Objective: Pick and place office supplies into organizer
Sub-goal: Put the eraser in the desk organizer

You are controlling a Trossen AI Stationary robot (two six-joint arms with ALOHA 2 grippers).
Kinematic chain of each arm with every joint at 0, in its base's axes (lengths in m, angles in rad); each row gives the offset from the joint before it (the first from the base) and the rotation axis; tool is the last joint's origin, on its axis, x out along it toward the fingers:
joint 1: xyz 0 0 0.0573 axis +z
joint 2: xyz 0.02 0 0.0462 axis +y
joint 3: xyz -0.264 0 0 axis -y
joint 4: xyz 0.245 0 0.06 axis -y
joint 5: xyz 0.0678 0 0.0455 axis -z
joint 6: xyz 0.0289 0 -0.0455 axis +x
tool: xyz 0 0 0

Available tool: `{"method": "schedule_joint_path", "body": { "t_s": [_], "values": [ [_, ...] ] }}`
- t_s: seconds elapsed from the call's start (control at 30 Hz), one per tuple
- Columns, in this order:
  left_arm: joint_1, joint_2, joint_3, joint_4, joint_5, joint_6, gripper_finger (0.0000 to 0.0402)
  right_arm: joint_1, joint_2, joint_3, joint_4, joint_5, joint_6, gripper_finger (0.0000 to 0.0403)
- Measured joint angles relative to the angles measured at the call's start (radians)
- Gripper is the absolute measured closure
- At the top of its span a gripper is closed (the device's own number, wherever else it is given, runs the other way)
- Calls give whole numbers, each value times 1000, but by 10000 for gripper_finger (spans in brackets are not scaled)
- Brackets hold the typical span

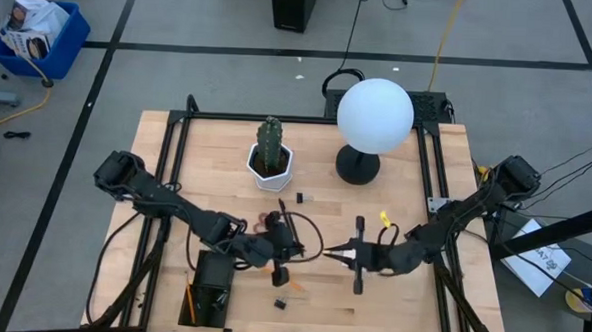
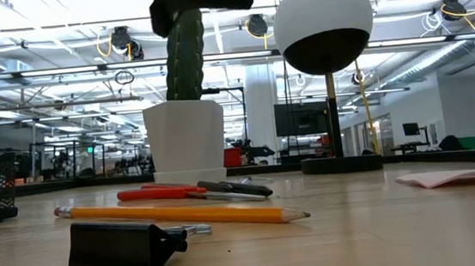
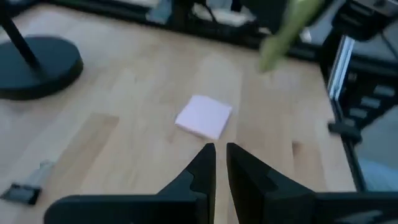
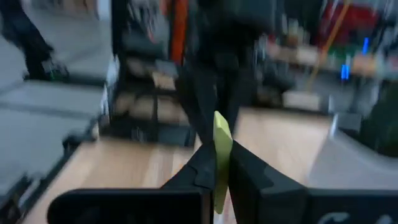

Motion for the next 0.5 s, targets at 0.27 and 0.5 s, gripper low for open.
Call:
{"method": "schedule_joint_path", "body": {
  "t_s": [0.27,0.5],
  "values": [
    [-36,0,0,108,3,111,296,-31,0,-66,121,-72,-66,390],
    [-37,0,0,158,1,159,230,-33,-1,-79,236,-177,-116,391]
  ]
}}
